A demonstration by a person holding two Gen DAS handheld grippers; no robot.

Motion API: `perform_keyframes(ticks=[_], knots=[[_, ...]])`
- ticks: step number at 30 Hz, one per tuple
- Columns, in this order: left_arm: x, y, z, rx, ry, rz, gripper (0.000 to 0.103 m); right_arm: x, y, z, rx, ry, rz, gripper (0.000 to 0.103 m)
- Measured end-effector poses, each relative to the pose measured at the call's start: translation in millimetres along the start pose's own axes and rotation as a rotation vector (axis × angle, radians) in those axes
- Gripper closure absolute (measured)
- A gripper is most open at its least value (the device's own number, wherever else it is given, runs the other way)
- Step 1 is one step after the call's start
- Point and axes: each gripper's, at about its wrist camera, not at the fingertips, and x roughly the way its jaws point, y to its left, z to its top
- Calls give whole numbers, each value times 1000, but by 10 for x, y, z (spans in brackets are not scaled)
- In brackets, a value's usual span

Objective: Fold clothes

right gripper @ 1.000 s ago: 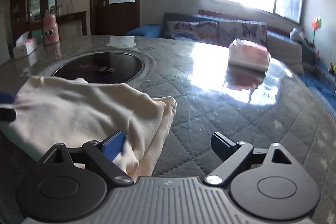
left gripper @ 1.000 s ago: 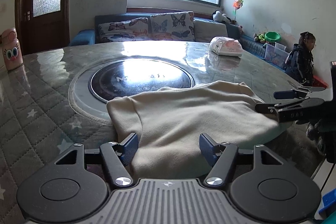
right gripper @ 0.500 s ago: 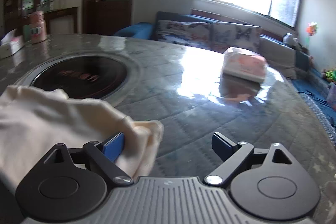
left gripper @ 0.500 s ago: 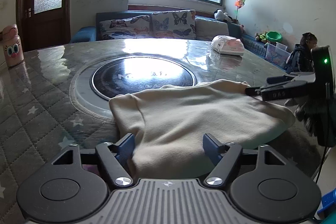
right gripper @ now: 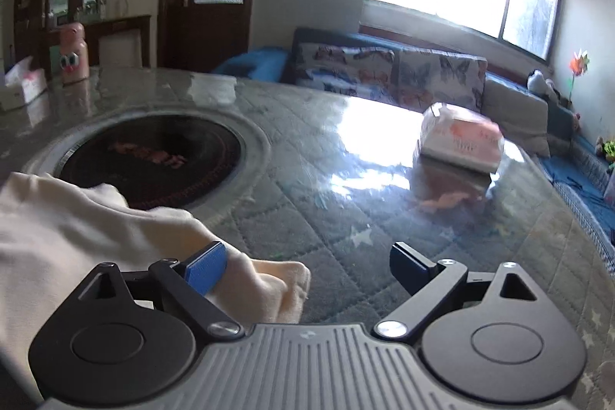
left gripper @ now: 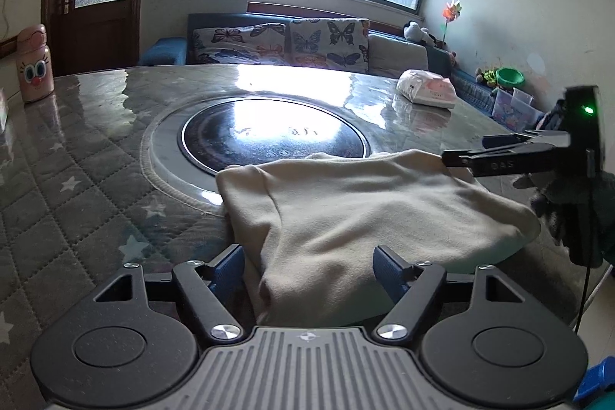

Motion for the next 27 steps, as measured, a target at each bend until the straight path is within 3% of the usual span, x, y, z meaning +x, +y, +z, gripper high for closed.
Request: perform_keyframes(ticks=[4, 12, 20, 27], knots=[[-41, 86, 24, -54, -18, 34, 27, -174, 138, 13, -36, -27, 34, 9], [17, 272, -62, -122, 26, 141, 26, -416, 561, 6, -128, -74, 159, 8], [-8, 284, 69, -127, -20, 123, 27, -327, 960, 46, -238, -91, 198, 8], [145, 406, 136, -142, 4, 141, 27, -208, 1257, 18, -295, -80, 234, 8]])
